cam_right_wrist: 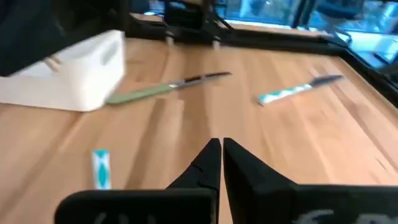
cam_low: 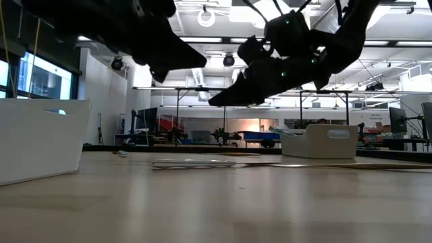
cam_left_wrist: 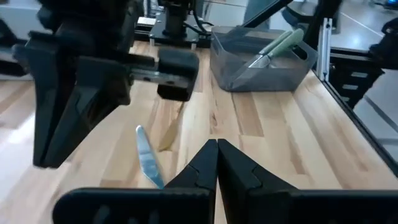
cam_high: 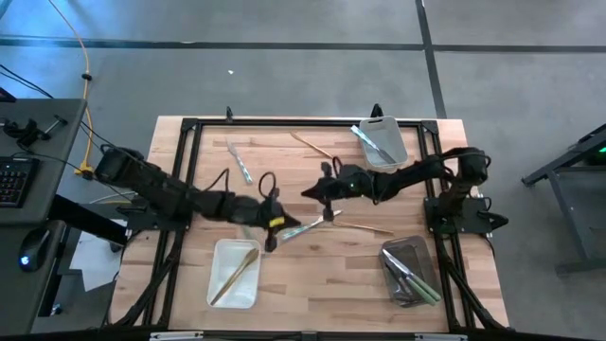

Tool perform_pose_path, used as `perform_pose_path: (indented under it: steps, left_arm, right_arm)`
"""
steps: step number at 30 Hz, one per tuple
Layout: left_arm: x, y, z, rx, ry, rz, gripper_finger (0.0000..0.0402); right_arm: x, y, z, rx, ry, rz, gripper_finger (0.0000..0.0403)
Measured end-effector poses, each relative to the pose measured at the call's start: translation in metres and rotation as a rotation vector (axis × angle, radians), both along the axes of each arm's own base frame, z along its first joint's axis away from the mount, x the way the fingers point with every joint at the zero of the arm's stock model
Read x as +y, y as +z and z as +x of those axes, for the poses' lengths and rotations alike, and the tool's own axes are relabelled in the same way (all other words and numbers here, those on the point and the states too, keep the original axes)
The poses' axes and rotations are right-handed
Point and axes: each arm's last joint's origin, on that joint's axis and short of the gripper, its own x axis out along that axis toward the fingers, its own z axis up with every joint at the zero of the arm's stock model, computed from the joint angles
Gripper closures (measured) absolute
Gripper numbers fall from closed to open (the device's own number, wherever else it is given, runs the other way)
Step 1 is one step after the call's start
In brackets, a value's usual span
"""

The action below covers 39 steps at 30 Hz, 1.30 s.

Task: Sort silverware by color (type)
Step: Put the blue patterned table knife into the gray bin

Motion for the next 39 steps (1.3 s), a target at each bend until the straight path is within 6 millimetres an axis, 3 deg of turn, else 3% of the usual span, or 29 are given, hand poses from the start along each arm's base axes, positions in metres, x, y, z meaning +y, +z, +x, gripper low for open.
perform_pose_path:
  steps: [8,13,18,25,32,39]
  left_arm:
    - [0.046,0.007,0.009,-0.083,-0.13,0.023,0.0401]
    - [0.065,0.007,0.01,-0.091,-0.111,0.024,0.0401]
    - [0.07,-0.004,-0.001,-0.127,-0.099,0.034,0.0401]
    - [0.07,-0.028,-0.031,-0.198,-0.053,-0.009,0.0401]
    - [0.077,-0.047,-0.054,-0.159,-0.009,-0.001,0.0401]
    - [0.09,-0.05,-0.062,-0.175,0.05,0.001,0.0401]
  right_arm:
    - [-0.029,0.001,-0.003,-0.012,-0.1,-0.003,0.0403]
    - [-0.036,0.001,-0.005,-0.009,-0.136,-0.01,0.0403]
    - [-0.034,0.0,-0.005,0.009,-0.161,-0.02,0.0403]
    - [-0.029,-0.002,-0.004,0.025,-0.16,0.022,0.0403]
    - [-0.031,-0.011,-0.008,0.122,-0.261,0.069,0.0403]
    - [-0.029,-0.021,-0.014,0.236,-0.325,0.124,0.0403]
